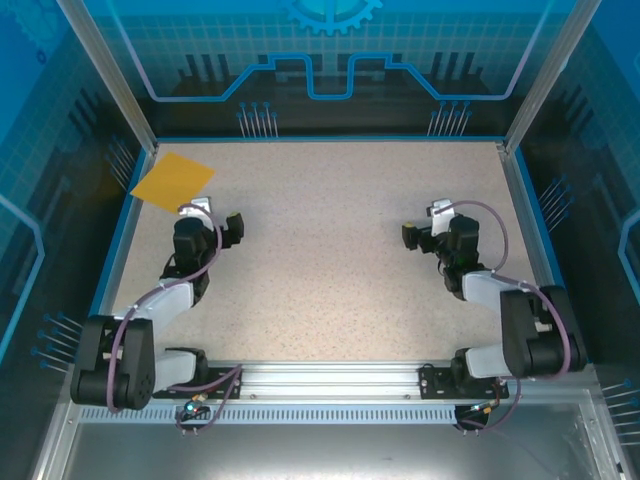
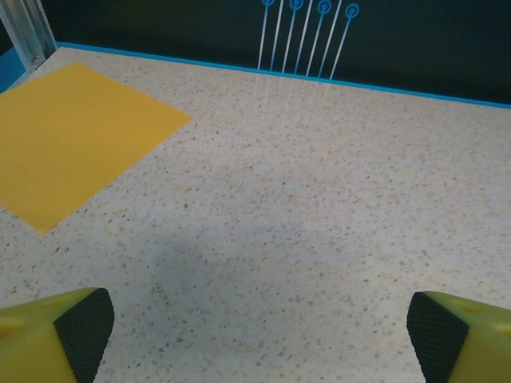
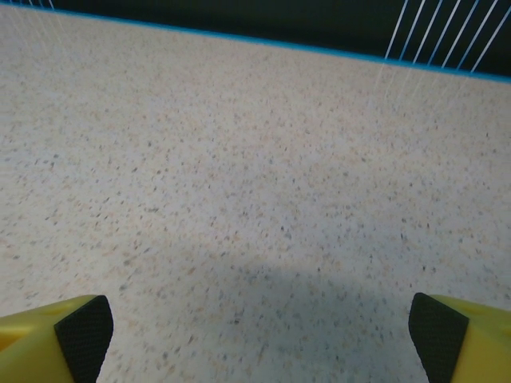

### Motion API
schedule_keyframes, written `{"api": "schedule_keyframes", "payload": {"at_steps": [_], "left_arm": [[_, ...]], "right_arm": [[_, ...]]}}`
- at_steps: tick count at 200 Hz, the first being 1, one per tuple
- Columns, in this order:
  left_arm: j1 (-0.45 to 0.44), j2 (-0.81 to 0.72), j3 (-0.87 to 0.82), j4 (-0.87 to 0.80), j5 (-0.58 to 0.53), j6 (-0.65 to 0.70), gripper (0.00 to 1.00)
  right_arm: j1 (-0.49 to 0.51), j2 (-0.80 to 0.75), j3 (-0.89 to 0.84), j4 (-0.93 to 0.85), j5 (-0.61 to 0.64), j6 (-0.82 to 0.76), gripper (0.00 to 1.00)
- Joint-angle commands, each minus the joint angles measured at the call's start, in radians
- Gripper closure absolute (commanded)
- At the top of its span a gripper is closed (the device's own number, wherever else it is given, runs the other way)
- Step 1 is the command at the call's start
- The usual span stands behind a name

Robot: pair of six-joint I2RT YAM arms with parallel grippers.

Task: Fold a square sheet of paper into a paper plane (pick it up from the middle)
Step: Move the square sheet of paper to the center of the table.

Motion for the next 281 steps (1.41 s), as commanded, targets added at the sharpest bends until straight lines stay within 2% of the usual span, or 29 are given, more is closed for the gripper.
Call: {"api": "schedule_keyframes", "payload": {"at_steps": [1, 25, 36, 43, 66, 81, 98, 121, 135, 164, 211, 281], "left_arm": [[0.014, -0.048, 0.074, -0.140, 0.041, -0.083, 0.02], [0.015, -0.033, 0.207, -0.310, 0.077, -0.138, 0.01], [0.015, -0.016, 0.263, -0.368, 0.058, -0.196, 0.02], [0.017, 0.000, 0.290, -0.393, 0.045, -0.229, 0.02], [0.037, 0.063, 0.335, -0.388, 0.089, -0.308, 0.01], [0.055, 0.109, 0.369, -0.392, 0.142, -0.325, 0.02], [0.055, 0.147, 0.393, -0.386, 0.153, -0.312, 0.02], [0.058, 0.183, 0.430, -0.425, 0.153, -0.334, 0.01], [0.094, 0.240, 0.521, -0.553, 0.208, -0.356, 0.01], [0.170, 0.379, 0.676, -0.696, 0.314, -0.372, 0.02], [0.194, 0.527, 0.895, -0.881, 0.269, -0.327, 0.02], [0.230, 0.709, 1.042, -0.955, 0.273, -0.325, 0.02]], "right_arm": [[0.016, -0.089, 0.150, -0.361, 0.036, 0.050, 0.01], [0.016, -0.132, 0.329, -0.701, 0.031, 0.215, 0.00], [0.016, -0.125, 0.370, -0.774, 0.024, 0.274, 0.01], [0.010, -0.114, 0.390, -0.812, -0.029, 0.274, 0.01], [0.003, -0.125, 0.354, -0.763, -0.244, 0.338, 0.01], [0.009, -0.140, 0.332, -0.723, -0.309, 0.384, 0.00], [0.026, -0.154, 0.306, -0.672, -0.359, 0.434, 0.01], [0.072, -0.156, 0.300, -0.663, -0.331, 0.454, 0.01], [0.095, -0.149, 0.306, -0.670, -0.325, 0.464, 0.01], [0.154, -0.111, 0.319, -0.660, -0.329, 0.473, 0.01], [0.271, -0.020, 0.387, -0.705, -0.264, 0.439, 0.00], [0.397, 0.116, 0.506, -0.744, -0.241, 0.433, 0.00]]}}
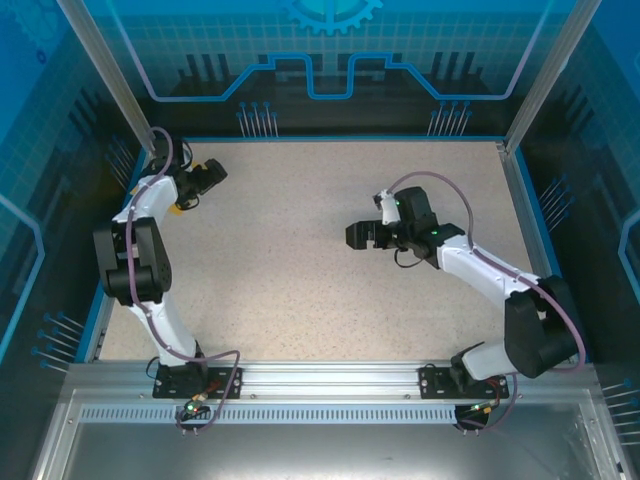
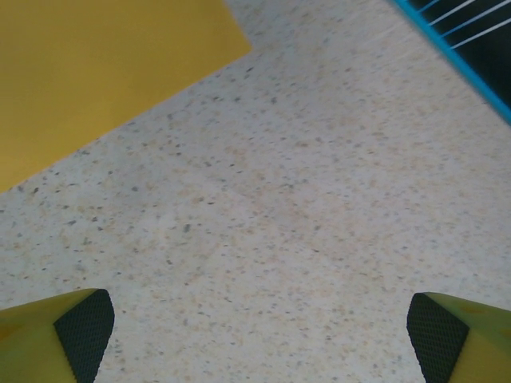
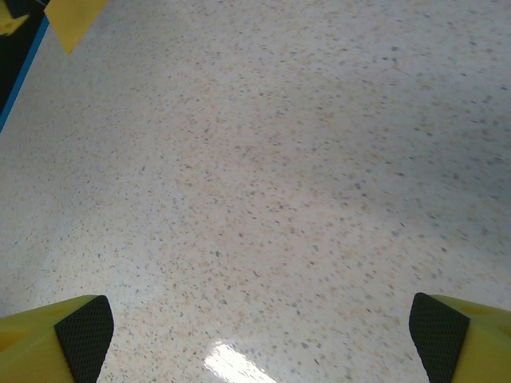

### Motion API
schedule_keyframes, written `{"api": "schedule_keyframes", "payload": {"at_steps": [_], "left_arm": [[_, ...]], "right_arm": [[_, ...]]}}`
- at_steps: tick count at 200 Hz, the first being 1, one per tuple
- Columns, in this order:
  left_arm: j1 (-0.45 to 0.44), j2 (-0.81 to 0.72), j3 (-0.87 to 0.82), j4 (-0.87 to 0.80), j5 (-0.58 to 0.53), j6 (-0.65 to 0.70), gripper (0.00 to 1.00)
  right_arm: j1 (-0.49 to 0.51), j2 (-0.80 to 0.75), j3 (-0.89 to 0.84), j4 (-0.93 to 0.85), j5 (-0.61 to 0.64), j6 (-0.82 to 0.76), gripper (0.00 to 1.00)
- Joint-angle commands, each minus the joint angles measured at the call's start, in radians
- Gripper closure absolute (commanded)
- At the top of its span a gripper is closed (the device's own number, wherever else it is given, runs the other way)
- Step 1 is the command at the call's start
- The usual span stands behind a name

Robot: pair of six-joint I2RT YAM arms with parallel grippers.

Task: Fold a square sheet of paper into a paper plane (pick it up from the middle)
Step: Move the square sheet of paper to the center of the table.

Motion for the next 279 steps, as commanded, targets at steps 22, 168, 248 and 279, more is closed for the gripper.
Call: {"api": "schedule_keyframes", "payload": {"at_steps": [22, 168, 248, 279], "left_arm": [[0.026, 0.060, 0.060, -0.050, -0.016, 0.026, 0.02], [0.130, 0.479, 0.587, -0.325, 0.016, -0.028, 0.01], [0.129, 0.485, 0.460, -0.360, 0.154, -0.128, 0.01], [0.103, 0.399, 0.311, -0.296, 0.153, -0.174, 0.06]], "right_arm": [[0.069, 0.087, 0.091, -0.051, 0.028, -0.016, 0.01], [0.138, 0.156, 0.129, -0.046, 0.055, 0.021, 0.00], [0.147, 0.148, 0.095, -0.046, 0.071, 0.029, 0.01], [0.147, 0.146, 0.082, -0.050, 0.086, 0.037, 0.01]]}}
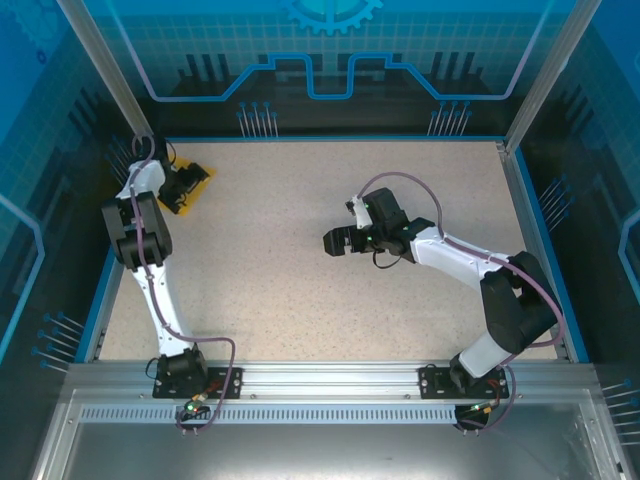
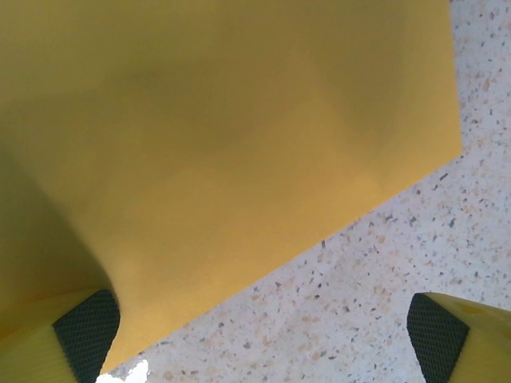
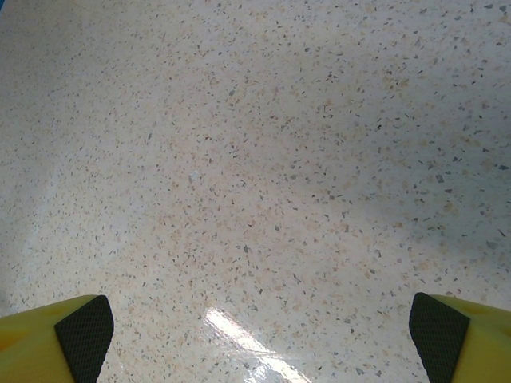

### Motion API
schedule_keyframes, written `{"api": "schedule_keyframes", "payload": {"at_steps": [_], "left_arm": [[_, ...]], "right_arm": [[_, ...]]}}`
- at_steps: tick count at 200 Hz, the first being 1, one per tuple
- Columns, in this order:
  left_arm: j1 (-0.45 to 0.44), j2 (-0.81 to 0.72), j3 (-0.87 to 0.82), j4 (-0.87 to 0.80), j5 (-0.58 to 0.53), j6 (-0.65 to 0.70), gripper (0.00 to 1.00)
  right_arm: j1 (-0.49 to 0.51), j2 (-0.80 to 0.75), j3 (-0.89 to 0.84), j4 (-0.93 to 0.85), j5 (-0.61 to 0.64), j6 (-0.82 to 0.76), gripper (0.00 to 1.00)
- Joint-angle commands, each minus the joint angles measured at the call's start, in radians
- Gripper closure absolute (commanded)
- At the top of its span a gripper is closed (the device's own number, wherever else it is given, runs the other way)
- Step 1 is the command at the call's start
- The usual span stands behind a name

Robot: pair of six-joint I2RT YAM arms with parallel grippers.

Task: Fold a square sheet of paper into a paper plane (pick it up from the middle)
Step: Move the square sheet of paper to the center of the table.

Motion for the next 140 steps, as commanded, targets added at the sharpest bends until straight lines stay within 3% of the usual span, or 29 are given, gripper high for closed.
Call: {"api": "schedule_keyframes", "payload": {"at_steps": [1, 21, 39, 90, 140], "left_arm": [[-0.026, -0.039, -0.130, -0.049, 0.067, -0.080, 0.07], [-0.047, -0.154, -0.257, 0.034, 0.052, -0.112, 0.04], [-0.058, -0.157, -0.271, 0.018, 0.119, -0.122, 0.07], [-0.161, -0.242, -0.441, 0.107, 0.124, -0.157, 0.06], [-0.283, -0.325, -0.442, 0.110, 0.111, -0.146, 0.05]], "right_arm": [[0.017, -0.005, -0.016, -0.020, 0.021, 0.015, 0.01], [0.017, -0.013, -0.017, -0.031, 0.026, 0.015, 0.01], [0.018, -0.029, -0.028, -0.030, 0.035, 0.017, 0.00], [0.018, -0.071, -0.052, -0.037, 0.060, 0.020, 0.00], [0.017, -0.109, -0.055, -0.062, 0.087, 0.010, 0.01]]}}
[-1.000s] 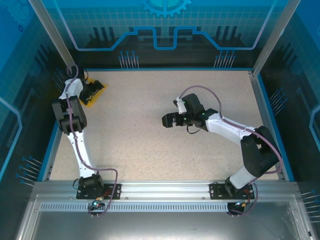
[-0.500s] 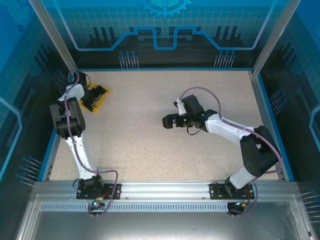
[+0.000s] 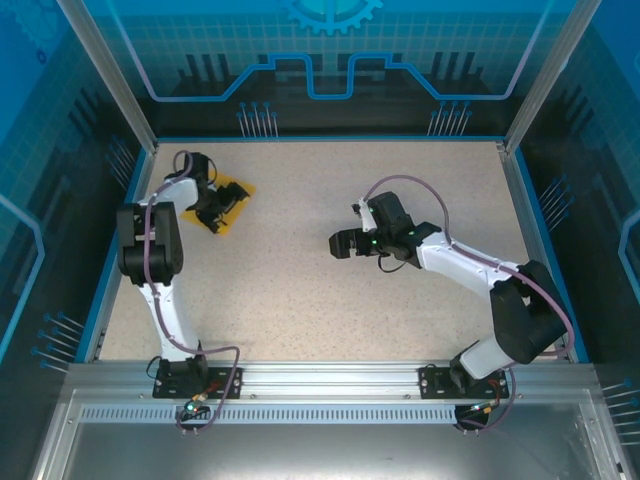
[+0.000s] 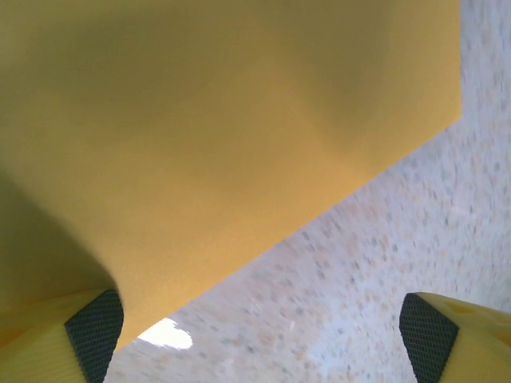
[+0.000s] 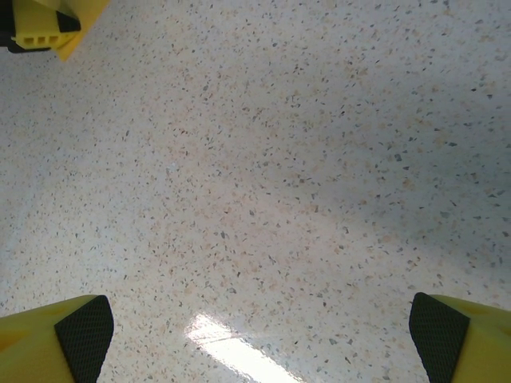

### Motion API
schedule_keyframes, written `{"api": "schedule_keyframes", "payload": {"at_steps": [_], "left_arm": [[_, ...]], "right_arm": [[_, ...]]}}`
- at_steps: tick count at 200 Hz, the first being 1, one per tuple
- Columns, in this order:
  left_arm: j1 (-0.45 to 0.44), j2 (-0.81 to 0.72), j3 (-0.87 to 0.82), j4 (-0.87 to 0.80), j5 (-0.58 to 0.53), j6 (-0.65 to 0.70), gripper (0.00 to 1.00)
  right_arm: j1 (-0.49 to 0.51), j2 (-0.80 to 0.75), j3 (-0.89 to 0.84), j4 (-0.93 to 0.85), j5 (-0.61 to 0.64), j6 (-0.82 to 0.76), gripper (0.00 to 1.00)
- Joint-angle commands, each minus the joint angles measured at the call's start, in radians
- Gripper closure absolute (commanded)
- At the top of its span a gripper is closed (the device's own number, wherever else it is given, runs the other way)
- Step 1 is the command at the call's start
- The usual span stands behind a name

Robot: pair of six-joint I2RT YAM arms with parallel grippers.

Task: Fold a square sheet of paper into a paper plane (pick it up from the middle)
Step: Move the square sheet of paper to the center of the table.

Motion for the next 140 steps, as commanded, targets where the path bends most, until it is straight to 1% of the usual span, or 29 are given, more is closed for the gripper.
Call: {"api": "schedule_keyframes", "payload": {"at_steps": [1, 10, 21, 46, 59, 78, 95, 117, 140], "left_arm": [[-0.053, -0.063, -0.015, -0.023, 0.038, -0.022, 0.05], [-0.055, -0.078, -0.007, -0.006, 0.026, -0.019, 0.05], [-0.054, -0.079, 0.029, -0.011, -0.018, 0.013, 0.04], [-0.041, 0.010, 0.209, -0.140, -0.141, 0.099, 0.03], [-0.018, 0.065, 0.278, -0.188, -0.173, 0.109, 0.03], [0.025, 0.135, 0.316, -0.187, -0.145, 0.110, 0.03], [0.050, 0.167, 0.324, -0.172, -0.112, 0.131, 0.03], [0.057, 0.168, 0.292, -0.167, -0.089, 0.147, 0.03], [0.057, 0.180, 0.244, -0.155, -0.030, 0.136, 0.05]], "right_arm": [[0.017, -0.037, -0.011, -0.035, 0.021, 0.000, 0.01], [0.018, -0.046, -0.014, -0.035, 0.023, 0.001, 0.01], [0.017, -0.056, -0.020, -0.032, 0.020, 0.005, 0.01], [0.018, -0.062, -0.027, -0.026, 0.005, 0.017, 0.01], [0.018, -0.061, -0.030, -0.024, 0.002, 0.023, 0.01], [0.022, -0.066, -0.042, -0.018, 0.006, 0.032, 0.00], [0.023, -0.069, -0.056, -0.013, 0.010, 0.040, 0.01], [0.023, -0.068, -0.065, -0.012, 0.016, 0.046, 0.01], [0.023, -0.051, -0.062, -0.006, 0.015, 0.055, 0.01]]}}
